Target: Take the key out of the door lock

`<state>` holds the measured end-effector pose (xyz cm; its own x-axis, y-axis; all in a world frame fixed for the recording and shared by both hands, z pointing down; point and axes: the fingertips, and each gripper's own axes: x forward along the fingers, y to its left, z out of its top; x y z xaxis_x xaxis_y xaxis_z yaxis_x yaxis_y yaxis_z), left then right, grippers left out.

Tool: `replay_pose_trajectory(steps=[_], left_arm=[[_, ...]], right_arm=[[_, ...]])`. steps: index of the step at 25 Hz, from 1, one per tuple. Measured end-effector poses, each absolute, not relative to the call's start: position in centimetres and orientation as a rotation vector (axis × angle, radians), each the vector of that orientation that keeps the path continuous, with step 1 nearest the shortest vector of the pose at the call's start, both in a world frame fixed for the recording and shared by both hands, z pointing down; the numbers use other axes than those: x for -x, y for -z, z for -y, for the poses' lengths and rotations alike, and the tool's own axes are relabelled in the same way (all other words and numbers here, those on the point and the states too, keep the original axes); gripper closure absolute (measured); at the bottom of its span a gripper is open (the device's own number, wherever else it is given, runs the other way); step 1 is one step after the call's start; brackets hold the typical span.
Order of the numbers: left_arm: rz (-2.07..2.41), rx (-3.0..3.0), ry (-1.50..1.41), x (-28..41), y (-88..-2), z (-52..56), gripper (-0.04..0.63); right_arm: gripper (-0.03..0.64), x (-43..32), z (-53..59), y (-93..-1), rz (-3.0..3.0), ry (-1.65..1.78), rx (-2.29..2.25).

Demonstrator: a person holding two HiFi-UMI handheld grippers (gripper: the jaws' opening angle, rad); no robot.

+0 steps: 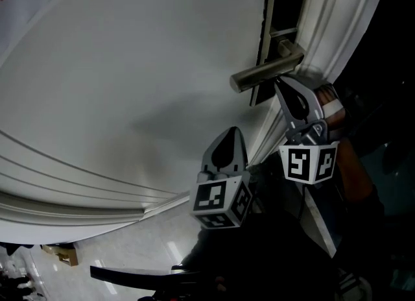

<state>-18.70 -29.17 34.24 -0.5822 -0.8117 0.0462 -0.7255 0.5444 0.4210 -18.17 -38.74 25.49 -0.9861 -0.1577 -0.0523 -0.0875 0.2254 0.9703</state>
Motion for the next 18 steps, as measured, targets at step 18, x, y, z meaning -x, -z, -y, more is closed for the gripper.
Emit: replay_pose_trajectory(steps=[18], left_arm=[[2.529, -1.304, 0.571, 18.82, -34.04, 29.3, 0.595]], right_arm=[[0.604, 18.1, 38.67, -25.88, 2.193, 2.076, -0.243]])
